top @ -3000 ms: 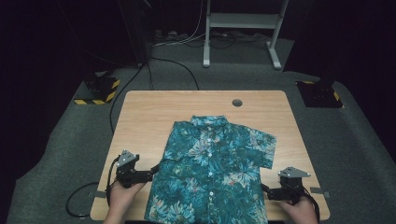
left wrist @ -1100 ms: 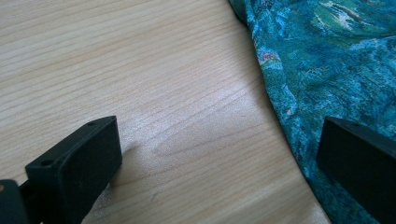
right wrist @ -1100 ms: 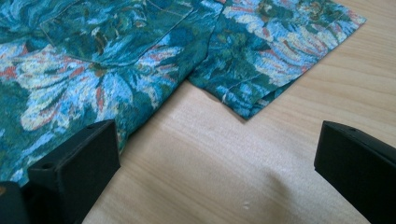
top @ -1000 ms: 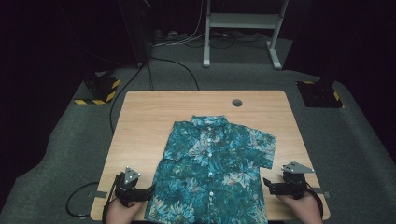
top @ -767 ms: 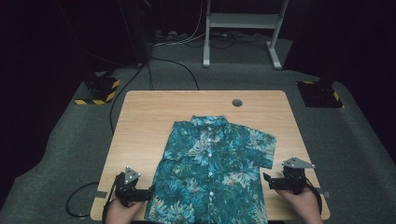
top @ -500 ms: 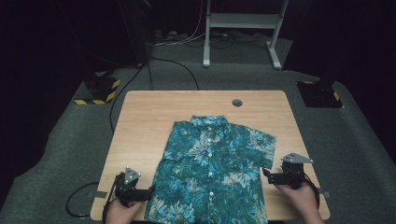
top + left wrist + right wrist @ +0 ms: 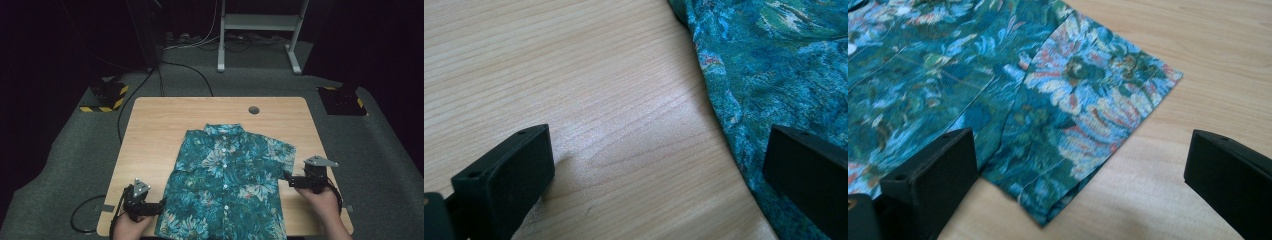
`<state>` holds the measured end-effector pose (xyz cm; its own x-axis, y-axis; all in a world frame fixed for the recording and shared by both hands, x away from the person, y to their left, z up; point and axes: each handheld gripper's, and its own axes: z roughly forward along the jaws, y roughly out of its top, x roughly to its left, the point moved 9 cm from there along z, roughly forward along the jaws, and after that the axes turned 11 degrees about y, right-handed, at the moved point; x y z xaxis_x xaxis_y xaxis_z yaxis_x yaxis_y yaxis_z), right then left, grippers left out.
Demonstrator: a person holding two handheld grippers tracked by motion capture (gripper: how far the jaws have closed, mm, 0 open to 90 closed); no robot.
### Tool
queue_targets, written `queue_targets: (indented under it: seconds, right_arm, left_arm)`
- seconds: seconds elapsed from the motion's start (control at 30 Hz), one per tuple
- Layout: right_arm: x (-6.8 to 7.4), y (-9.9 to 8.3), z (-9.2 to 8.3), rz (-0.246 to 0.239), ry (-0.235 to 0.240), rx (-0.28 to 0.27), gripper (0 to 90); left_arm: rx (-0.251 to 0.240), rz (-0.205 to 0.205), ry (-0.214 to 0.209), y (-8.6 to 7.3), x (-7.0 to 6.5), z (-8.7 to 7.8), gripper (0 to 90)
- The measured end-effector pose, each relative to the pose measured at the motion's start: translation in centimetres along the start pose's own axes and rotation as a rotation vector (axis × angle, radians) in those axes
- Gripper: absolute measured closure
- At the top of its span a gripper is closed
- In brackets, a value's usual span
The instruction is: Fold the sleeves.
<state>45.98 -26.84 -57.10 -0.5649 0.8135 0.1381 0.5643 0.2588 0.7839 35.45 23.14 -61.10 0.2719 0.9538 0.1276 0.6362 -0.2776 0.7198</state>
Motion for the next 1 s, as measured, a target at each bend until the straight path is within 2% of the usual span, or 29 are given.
queue_targets:
  seconds: [0.63, 1.0]
  right_arm:
    - [-2.0, 2.4, 2.0, -0.009, -0.029, -0.028, 1.8]
    - [-2.7, 2.7, 3.3, -0.002, -0.040, -0.015, 3.0]
  left_arm:
    - [0.000, -0.001, -0.001, 0.0, 0.0, 0.0, 0.4]
    - [-0.001, -0.002, 0.000, 0.0, 0.0, 0.0, 0.4]
